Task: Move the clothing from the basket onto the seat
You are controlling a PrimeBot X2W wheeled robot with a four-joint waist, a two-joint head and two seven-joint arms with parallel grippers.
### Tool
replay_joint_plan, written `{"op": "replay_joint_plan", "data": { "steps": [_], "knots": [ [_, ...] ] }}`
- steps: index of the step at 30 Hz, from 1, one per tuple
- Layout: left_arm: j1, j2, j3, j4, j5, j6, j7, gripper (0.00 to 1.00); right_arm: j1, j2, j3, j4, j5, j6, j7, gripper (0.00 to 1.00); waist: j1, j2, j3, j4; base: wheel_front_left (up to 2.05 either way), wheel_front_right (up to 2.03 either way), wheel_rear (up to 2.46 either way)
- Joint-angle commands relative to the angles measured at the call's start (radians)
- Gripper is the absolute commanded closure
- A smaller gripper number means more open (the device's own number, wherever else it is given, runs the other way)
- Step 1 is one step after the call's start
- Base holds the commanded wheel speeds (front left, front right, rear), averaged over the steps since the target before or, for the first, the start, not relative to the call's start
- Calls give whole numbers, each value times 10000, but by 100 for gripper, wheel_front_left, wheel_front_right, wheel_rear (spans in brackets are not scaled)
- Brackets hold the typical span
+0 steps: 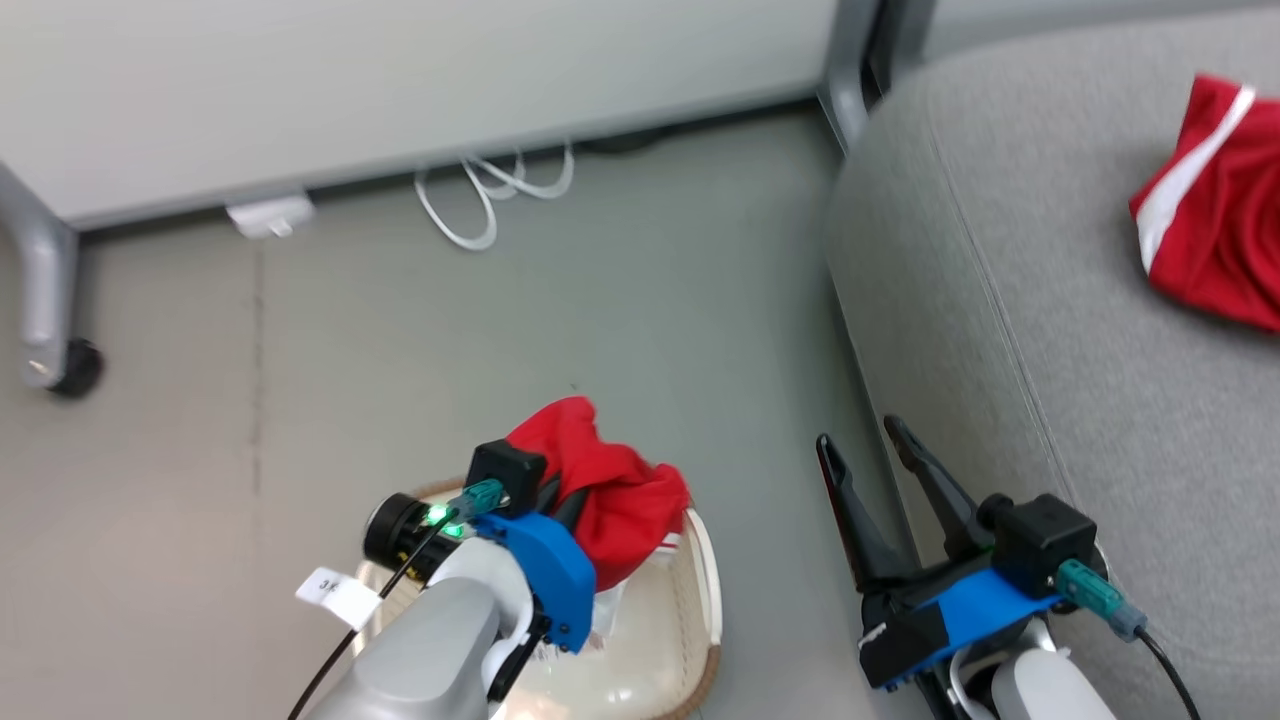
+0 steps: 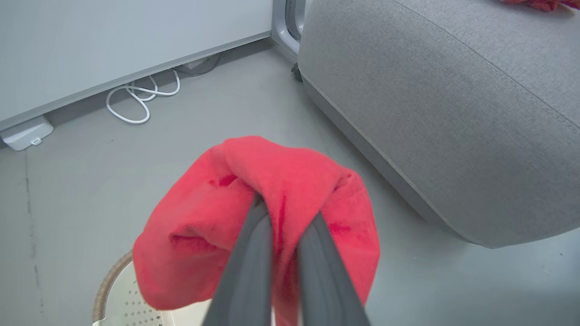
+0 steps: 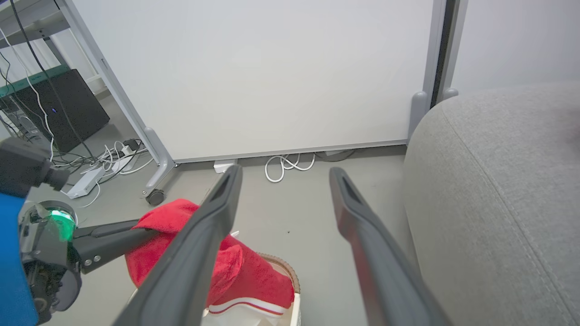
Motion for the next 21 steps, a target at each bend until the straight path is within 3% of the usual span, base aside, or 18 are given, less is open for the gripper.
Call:
{"op": "replay_joint_plan", "data": {
  "steps": [1, 9, 21],
  "knots": [
    [-169, 29, -202, -370, -200, -12, 20, 100, 340, -22, 9, -70, -18, 5, 134, 0, 4, -1, -1401, 902, 0, 0, 0],
    [-867, 158, -627, -1775, -654, -14, 197, 100, 1032, -22, 245, -366, 157, 5, 552, 0, 4, -1, -2510, 1096, 0, 0, 0],
    [-1970, 72, -646, -2838, -570, 236, 563, 100, 1298, -22, 393, -556, 215, 5, 819, 0, 4, -1, -2874, 1083, 0, 0, 0]
  ]
}}
